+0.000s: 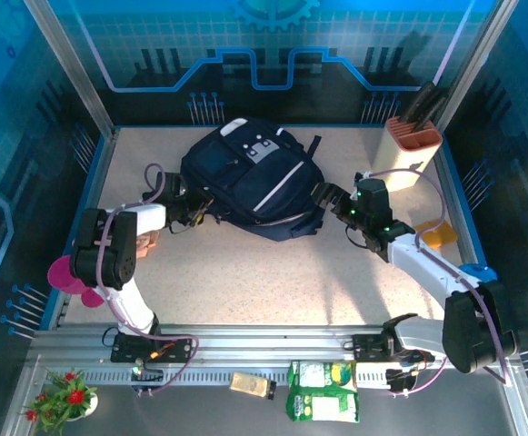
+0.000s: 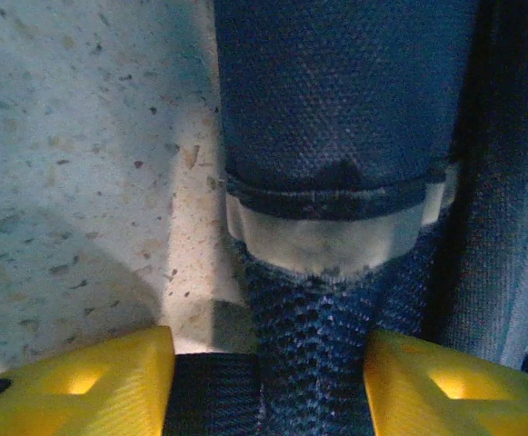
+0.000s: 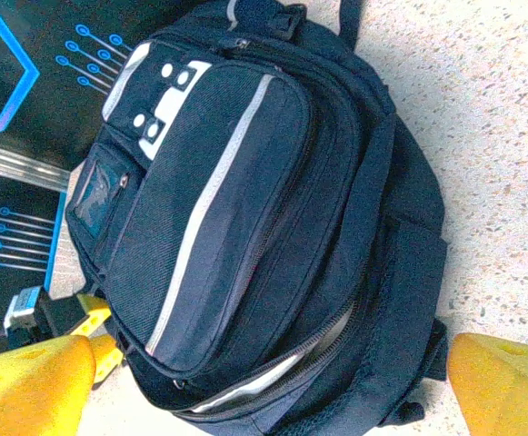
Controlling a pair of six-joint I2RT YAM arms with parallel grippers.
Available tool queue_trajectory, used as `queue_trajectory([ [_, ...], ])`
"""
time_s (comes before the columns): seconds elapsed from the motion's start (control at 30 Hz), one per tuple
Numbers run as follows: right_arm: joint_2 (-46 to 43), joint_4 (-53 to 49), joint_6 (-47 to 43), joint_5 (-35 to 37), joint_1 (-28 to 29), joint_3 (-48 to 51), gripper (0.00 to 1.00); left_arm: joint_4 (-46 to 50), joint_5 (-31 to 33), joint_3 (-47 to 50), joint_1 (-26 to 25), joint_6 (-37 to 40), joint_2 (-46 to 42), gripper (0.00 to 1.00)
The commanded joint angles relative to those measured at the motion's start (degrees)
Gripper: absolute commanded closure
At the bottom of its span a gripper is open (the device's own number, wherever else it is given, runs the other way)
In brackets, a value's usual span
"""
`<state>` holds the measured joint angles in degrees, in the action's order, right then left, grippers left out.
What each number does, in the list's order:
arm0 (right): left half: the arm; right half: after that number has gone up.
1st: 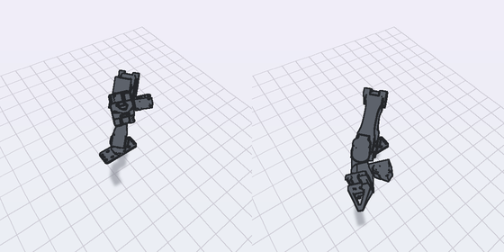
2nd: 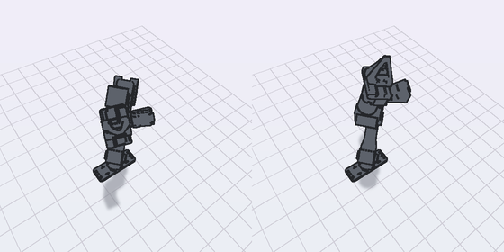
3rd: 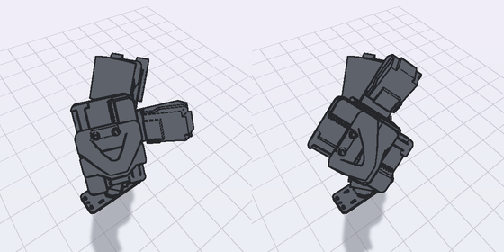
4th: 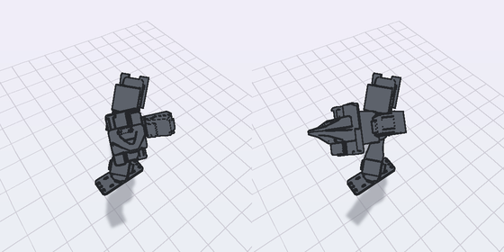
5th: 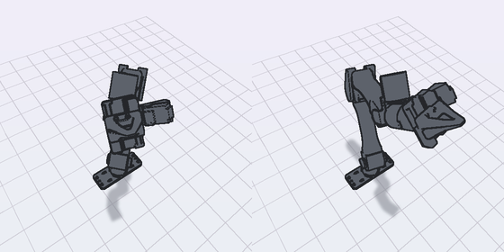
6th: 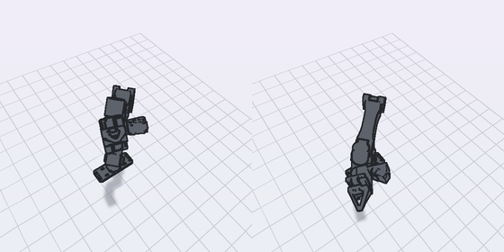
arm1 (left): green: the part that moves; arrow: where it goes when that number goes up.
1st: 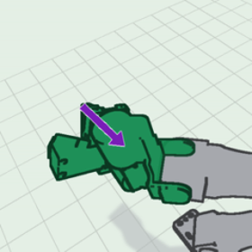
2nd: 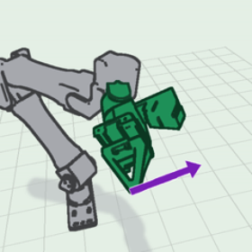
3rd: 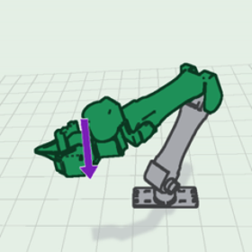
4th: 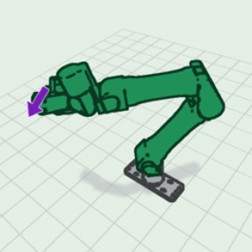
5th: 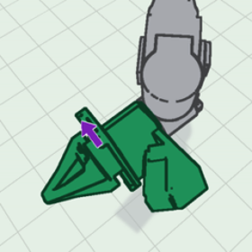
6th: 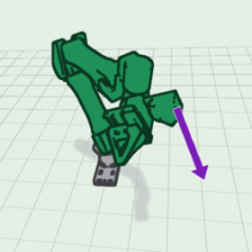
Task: Pack the student bag
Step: Rotate the student bag at the top-center of the table.
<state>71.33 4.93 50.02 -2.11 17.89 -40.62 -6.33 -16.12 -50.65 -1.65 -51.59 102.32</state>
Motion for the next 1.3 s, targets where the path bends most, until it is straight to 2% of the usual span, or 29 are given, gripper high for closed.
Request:
queue_trajectory([
  [0.0,1.8,1.1,-1.0,-1.0,1.3,-1.7,0.0,-4.0,-2.6,-1.2,0.4,-1.5,1.3,0.49],
  [0.13,4.2,0.9,-1.1,-1.9,3.4,-2.7,0.01,-4.2,-2.7,-1.8,0.4,-0.7,1.7,0.6],
  [0.47,11.8,-2.0,-0.9,2.0,14.1,-4.3,0.04,-3.0,-4.4,-3.5,0.4,3.7,1.2,0.87],
  [0.63,15.8,-1.3,1.9,2.0,16.5,-4.8,0.07,-3.1,-6.0,-2.7,0.3,3.4,-1.4,1.0],
  [0.87,23.2,-0.4,-2.9,0.2,12.3,-9.4,0.19,-1.9,-6.8,-0.1,-0.8,1.9,-7.7,1.0],
  [1.07,31.0,-1.9,-11.7,-1.1,6.5,-20.0,0.29,-5.6,-7.3,3.5,-5.5,-2.6,-10.0,1.0],
  [1.13,31.2,-2.7,-13.7,1.3,5.7,-21.1,0.32,-6.3,-7.0,4.2,-7.4,-3.5,-10.4,1.0],
  [1.27,25.3,-4.1,-16.7,6.1,6.1,-18.7,0.28,-4.9,-5.1,4.2,-10.7,-3.6,-10.9,1.0],
])
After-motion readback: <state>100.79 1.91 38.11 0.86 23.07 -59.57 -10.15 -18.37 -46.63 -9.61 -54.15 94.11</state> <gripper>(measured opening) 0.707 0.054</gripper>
